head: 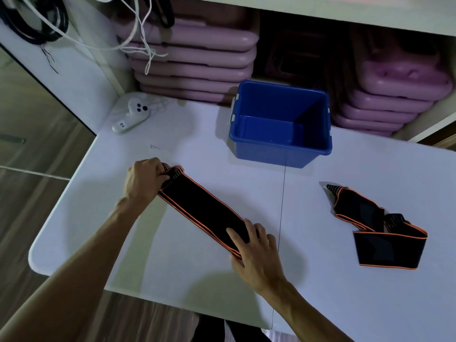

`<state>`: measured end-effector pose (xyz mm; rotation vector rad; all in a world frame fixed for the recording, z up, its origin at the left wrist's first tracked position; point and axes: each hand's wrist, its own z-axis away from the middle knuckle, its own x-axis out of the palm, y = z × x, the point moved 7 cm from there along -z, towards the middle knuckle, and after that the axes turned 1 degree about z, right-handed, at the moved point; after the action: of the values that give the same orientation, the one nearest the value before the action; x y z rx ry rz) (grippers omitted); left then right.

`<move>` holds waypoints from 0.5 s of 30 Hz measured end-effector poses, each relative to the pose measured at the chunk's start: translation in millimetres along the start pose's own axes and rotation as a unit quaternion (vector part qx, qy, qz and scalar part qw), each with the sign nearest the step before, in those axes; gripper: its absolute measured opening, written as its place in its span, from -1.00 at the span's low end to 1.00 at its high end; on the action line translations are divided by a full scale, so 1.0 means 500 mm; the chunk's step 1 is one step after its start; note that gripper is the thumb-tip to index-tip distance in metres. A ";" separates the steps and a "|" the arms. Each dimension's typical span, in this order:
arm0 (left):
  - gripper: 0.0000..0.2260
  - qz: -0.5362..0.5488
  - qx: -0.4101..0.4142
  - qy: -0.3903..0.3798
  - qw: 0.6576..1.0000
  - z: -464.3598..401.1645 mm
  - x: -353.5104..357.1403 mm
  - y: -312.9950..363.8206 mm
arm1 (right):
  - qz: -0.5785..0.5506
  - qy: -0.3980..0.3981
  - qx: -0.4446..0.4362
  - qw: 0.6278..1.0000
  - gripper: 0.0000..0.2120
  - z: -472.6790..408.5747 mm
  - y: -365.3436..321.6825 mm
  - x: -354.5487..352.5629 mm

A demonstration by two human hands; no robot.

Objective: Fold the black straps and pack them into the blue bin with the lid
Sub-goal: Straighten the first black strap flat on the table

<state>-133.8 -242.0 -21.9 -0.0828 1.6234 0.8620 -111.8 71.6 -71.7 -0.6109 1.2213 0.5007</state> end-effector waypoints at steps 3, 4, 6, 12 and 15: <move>-0.96 -0.016 -0.022 -0.013 1.000 -0.020 0.006 -0.027 | 0.002 0.002 0.000 1.000 -0.40 0.001 0.003 -0.002; -0.98 -0.034 -0.020 -0.008 0.999 -0.025 0.005 -0.032 | 0.002 0.002 0.001 1.000 -0.40 0.001 0.005 -0.002; -0.97 -0.065 -0.016 0.005 0.998 -0.032 0.002 -0.039 | 0.000 0.002 0.002 1.000 -0.40 0.003 0.007 -0.001; -0.89 -0.082 -0.078 -0.032 0.993 -0.062 0.001 -0.066 | 0.008 0.005 0.002 1.000 -0.43 0.008 0.011 -0.004; -0.80 -0.101 -0.066 -0.011 0.993 -0.075 -0.007 -0.066 | 0.008 0.003 0.000 1.000 -0.49 0.006 0.014 -0.010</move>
<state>-147.3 -288.4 -34.9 -0.3242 1.5080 0.8085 -115.5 78.5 -67.5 -0.6037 1.2334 0.5130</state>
